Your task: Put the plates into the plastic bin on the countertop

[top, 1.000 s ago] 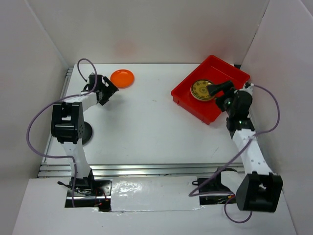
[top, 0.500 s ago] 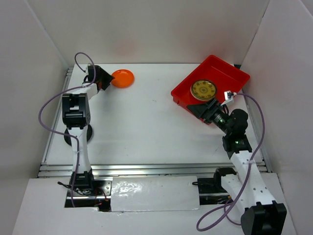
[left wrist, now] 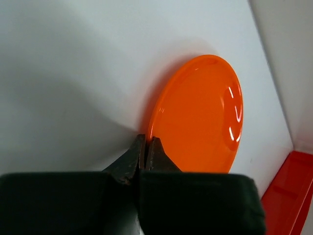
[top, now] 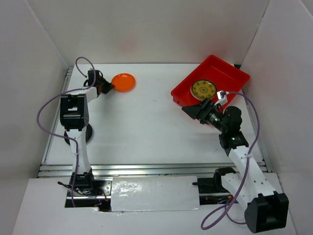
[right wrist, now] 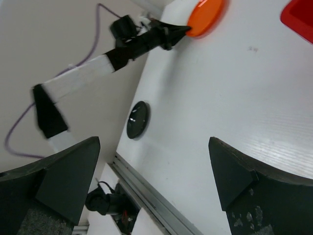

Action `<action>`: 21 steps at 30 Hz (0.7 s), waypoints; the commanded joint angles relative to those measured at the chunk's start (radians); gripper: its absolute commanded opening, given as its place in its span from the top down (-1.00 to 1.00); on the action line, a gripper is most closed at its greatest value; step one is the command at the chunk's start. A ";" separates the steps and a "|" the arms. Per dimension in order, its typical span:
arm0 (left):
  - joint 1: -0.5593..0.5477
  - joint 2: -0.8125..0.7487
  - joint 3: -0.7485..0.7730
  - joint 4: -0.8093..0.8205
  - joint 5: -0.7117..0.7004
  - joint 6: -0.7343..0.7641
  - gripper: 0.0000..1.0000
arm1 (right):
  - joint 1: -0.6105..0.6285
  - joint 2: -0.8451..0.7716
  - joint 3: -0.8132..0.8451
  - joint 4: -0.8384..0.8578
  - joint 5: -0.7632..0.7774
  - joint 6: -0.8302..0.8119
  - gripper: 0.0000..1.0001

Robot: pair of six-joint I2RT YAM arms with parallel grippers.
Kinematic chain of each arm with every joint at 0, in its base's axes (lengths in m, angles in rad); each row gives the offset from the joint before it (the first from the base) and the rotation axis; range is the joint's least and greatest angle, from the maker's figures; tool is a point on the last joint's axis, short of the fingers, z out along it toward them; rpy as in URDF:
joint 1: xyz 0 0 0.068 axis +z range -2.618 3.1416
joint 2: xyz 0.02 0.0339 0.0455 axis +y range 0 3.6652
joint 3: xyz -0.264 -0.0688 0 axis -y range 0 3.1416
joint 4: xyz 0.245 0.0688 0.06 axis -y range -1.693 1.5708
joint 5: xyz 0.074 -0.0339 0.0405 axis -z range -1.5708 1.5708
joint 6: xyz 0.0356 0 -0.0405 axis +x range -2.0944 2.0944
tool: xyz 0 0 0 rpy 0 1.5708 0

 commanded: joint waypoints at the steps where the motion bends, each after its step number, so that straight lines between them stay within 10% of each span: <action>1: -0.042 -0.269 -0.202 0.045 0.004 0.046 1.00 | 0.058 0.109 0.065 0.015 0.094 -0.070 -1.00; 8: -0.234 -0.701 -0.441 -0.104 -0.033 0.250 1.00 | 0.129 0.421 0.245 0.073 0.128 -0.101 -1.00; 21: -0.518 -0.904 -0.474 -0.323 -0.116 0.353 1.00 | 0.173 0.628 0.343 0.167 0.108 -0.101 -0.96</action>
